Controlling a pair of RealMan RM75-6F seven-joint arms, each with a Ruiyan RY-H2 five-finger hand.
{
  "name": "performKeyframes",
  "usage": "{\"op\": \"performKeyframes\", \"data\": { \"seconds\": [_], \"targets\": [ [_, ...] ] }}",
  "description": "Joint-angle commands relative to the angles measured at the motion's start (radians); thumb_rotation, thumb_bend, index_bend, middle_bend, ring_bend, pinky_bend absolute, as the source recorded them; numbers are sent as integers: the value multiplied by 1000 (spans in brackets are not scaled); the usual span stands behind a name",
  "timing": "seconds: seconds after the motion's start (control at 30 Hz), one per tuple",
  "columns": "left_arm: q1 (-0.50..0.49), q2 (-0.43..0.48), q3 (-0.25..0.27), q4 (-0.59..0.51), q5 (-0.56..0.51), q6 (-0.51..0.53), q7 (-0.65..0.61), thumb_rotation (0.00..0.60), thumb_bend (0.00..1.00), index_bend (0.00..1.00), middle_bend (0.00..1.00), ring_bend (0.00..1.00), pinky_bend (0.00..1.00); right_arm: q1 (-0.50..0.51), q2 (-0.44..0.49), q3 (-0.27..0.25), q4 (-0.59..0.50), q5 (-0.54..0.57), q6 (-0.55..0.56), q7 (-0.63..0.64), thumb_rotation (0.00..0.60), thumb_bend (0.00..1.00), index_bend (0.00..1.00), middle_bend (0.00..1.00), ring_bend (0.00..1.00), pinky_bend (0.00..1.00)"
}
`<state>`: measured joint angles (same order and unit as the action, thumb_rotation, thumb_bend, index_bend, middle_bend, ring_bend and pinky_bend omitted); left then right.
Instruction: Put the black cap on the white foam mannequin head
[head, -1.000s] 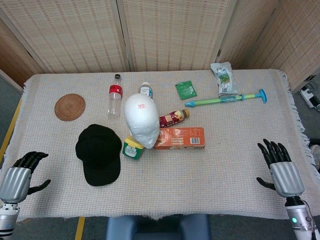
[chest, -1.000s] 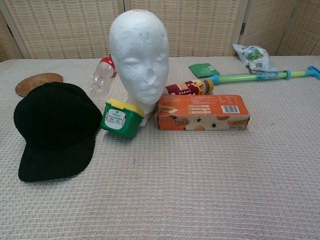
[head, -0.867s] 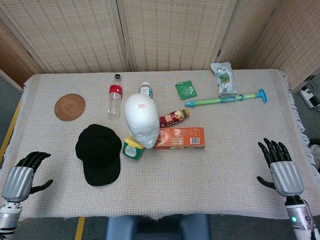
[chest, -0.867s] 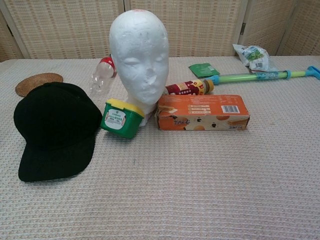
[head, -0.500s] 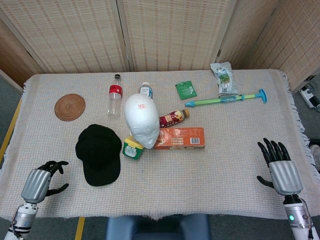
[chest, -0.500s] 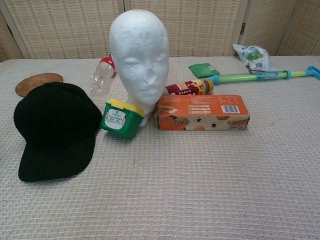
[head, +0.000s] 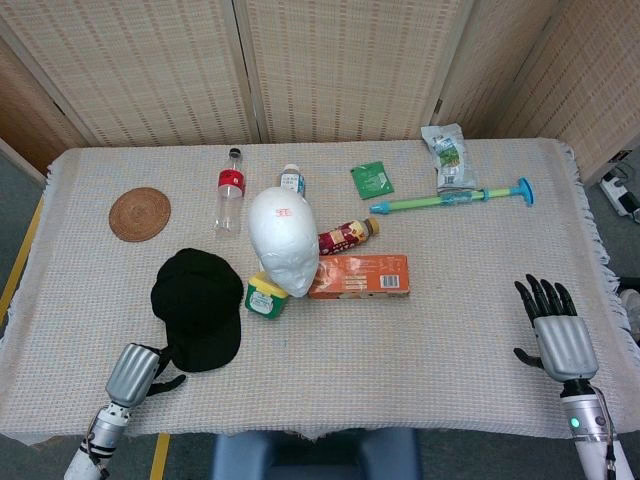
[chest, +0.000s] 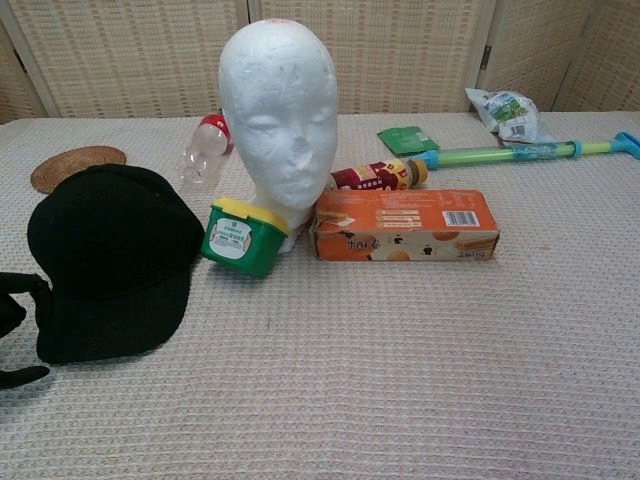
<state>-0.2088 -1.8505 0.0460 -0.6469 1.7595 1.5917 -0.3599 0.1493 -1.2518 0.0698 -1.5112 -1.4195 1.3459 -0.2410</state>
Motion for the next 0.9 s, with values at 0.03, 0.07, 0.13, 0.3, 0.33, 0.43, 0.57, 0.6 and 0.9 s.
{"op": "performKeyframes", "data": {
  "seconds": [0.03, 0.07, 0.13, 0.3, 0.33, 0.43, 0.57, 0.6, 0.9],
  "targets": [
    [-16, -72, 21, 76, 16, 14, -23, 600, 144, 598, 1000, 989, 1000, 4, -2, 0, 1, 10, -10, -7, 600, 22, 0, 0, 0, 0],
    [-21, -87, 23, 93, 17, 17, -26, 600, 144, 596, 1000, 990, 1000, 5, -1, 0, 0, 14, -13, -10, 600, 23, 0, 0, 0, 0],
    [-27, -107, 25, 117, 16, 20, -28, 600, 143, 593, 1000, 991, 1000, 5, -1, 1, -2, 18, -14, -11, 600, 23, 0, 0, 0, 0],
    [-40, -153, 24, 188, 5, 20, -11, 600, 167, 587, 1000, 993, 1000, 7, 6, 1, -8, 26, -19, -6, 600, 22, 0, 0, 0, 0],
    [-42, -164, 22, 209, 1, 20, -6, 600, 174, 586, 1000, 993, 1000, 6, 8, 1, -11, 26, -19, -4, 600, 22, 0, 0, 0, 0],
    [-46, -190, 19, 263, -5, 35, 2, 600, 192, 585, 1000, 994, 1000, 5, 11, -1, -15, 26, -16, -5, 600, 23, 0, 0, 0, 0],
    [-52, -215, 19, 320, -14, 44, 8, 600, 223, 585, 1000, 995, 1000, 7, 12, -3, -18, 30, -21, -10, 600, 23, 0, 0, 0, 0],
    [-54, -219, 19, 332, -16, 45, 10, 600, 229, 585, 1000, 995, 1000, 8, 12, -3, -20, 31, -22, -10, 600, 22, 0, 0, 0, 0],
    [-57, -239, 23, 409, -31, 92, 25, 600, 470, 633, 1000, 1000, 1000, 9, 23, -10, -33, 34, -29, -9, 600, 24, 0, 0, 0, 0]
  ]
}}
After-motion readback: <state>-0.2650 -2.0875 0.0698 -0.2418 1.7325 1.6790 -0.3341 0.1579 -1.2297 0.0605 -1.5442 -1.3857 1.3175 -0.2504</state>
